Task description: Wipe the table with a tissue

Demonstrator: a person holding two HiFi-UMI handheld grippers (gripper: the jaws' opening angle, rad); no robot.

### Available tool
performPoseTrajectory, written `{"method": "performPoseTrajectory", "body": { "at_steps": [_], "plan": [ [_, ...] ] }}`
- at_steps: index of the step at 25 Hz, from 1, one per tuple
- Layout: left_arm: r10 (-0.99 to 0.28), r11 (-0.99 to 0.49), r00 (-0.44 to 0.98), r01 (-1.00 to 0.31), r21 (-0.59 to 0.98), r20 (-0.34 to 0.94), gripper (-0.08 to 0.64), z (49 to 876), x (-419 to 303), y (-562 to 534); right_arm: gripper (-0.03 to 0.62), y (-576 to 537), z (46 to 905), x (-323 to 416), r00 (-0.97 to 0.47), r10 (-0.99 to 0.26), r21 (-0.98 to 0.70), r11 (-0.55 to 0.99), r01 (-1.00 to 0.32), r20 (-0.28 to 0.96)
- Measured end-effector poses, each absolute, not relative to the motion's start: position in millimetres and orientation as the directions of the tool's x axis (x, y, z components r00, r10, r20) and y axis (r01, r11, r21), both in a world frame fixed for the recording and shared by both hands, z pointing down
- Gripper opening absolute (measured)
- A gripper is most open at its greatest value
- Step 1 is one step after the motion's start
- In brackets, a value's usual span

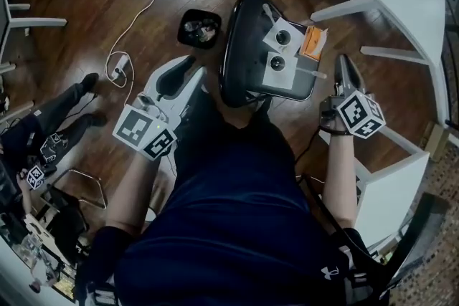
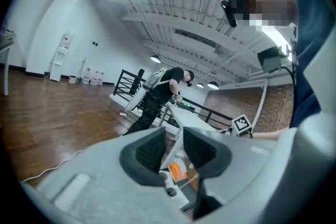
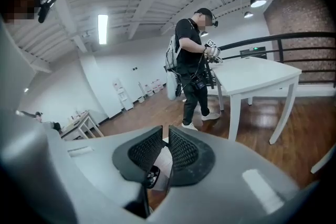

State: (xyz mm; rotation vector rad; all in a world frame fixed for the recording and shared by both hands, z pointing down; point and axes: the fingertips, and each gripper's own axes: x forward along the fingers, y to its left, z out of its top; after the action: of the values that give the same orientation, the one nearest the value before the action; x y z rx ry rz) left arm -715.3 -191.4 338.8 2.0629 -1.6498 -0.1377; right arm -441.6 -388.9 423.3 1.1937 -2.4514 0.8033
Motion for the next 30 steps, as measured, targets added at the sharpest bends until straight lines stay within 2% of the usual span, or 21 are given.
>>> {"method": "performPoseTrajectory", "body": {
  "at_steps": [6, 12, 19, 23, 30],
  "plan": [
    [-0.944, -0.175, 0.267, -0.903, 0.392, 0.196, 0.106, 308.8, -596.5, -217.1, 0.026, -374.2, 388.0, -400.4, -0.758, -0.545, -0.393, 0.649, -0.652, 0.359],
    [-0.881, -0.369, 0.446, -0.857, 0.361, 0.156, 0.104, 279.5, -506.7, -229.3, 0.025, -349.6, 320.3, -357.7, -0.756, -0.619, -0.312, 0.690, -0.653, 0.213],
    [-0.749, -0.584, 0.656, -0.721, 0.372, 0.095, 0.104, 275.7, -436.8, -225.9, 0.023, -298.9, 289.8, -292.5, -0.603, -0.776, -0.189, 0.574, -0.797, 0.186],
    [-0.631, -0.698, 0.773, -0.603, 0.387, 0.065, 0.104, 284.1, -394.8, -198.8, 0.013, -246.0, 288.9, -239.2, -0.464, -0.861, -0.137, 0.444, -0.886, 0.210],
    [-0.495, -0.785, 0.866, -0.482, 0.390, 0.074, 0.103, 285.7, -341.3, -154.8, 0.011, -162.0, 288.4, -167.3, -0.282, -0.928, -0.122, 0.259, -0.958, 0.245]
  ]
}}
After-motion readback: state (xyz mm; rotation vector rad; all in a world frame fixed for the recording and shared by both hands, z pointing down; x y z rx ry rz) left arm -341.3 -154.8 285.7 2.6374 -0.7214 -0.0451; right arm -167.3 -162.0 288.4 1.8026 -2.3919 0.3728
